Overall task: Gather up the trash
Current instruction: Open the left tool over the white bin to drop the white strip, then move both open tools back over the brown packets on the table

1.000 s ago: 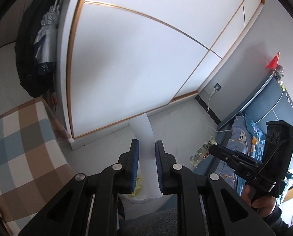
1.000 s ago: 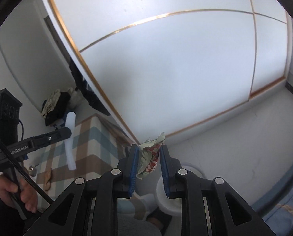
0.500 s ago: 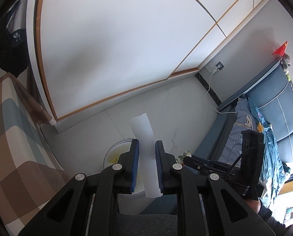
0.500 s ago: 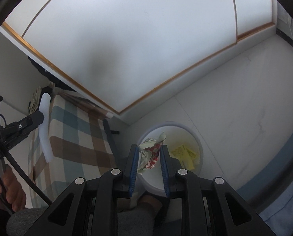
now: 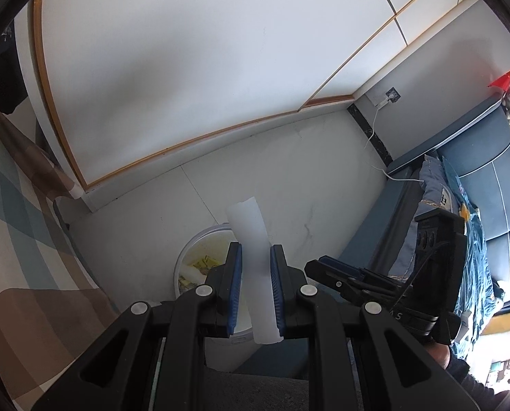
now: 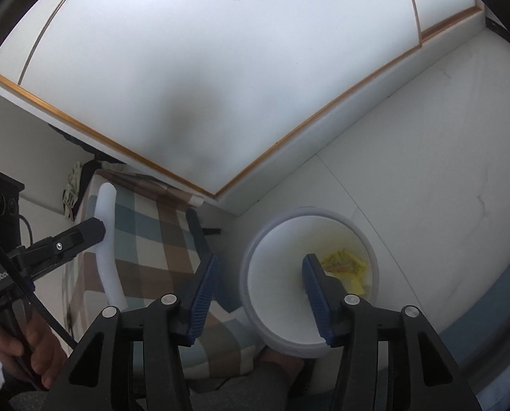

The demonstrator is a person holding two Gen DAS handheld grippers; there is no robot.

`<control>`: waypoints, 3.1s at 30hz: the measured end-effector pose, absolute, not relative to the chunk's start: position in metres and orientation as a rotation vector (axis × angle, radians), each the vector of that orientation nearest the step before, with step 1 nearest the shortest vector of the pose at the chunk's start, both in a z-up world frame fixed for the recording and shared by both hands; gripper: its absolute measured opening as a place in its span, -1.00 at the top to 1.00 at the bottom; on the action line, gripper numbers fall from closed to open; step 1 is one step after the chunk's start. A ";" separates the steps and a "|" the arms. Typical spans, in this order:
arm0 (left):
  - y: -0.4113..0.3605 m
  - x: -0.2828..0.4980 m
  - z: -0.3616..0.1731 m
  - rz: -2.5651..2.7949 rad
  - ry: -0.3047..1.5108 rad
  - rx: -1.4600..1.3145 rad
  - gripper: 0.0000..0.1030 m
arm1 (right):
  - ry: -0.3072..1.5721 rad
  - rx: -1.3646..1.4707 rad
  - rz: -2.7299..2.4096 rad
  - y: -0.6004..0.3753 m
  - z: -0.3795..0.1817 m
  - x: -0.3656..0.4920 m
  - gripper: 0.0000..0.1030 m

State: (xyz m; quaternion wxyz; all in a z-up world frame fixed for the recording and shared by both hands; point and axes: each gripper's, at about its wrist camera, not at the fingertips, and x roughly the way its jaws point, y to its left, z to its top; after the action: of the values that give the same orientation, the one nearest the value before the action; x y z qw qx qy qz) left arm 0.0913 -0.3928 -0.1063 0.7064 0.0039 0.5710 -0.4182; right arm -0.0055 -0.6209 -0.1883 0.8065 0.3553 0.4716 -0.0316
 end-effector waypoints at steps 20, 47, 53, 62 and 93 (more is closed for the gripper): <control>-0.438 0.079 -0.155 -0.920 1.456 0.152 0.76 | 1.017 0.830 -0.195 -0.652 -0.208 -0.047 -0.31; -0.429 0.074 -0.141 -0.828 1.435 0.161 -0.17 | 1.019 0.846 -0.226 -0.646 -0.199 -0.056 -0.47; -0.417 0.072 -0.132 -0.804 1.395 0.154 -0.31 | 1.018 0.828 -0.217 -0.638 -0.191 -0.059 -0.57; -0.402 0.070 -0.114 -0.766 1.327 0.141 -0.32 | 1.000 0.797 -0.213 -0.633 -0.172 -0.060 -0.65; -0.214 0.071 0.004 -0.561 0.953 -0.068 -0.33 | 0.773 0.536 -0.017 -0.494 -0.001 -0.027 -0.67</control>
State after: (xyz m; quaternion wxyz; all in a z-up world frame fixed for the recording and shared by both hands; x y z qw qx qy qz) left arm 0.0710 -0.2136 0.0040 0.8504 -0.0322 0.4527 -0.2662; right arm -0.0271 -0.4942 -0.0008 0.8913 0.2581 0.3726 -0.0080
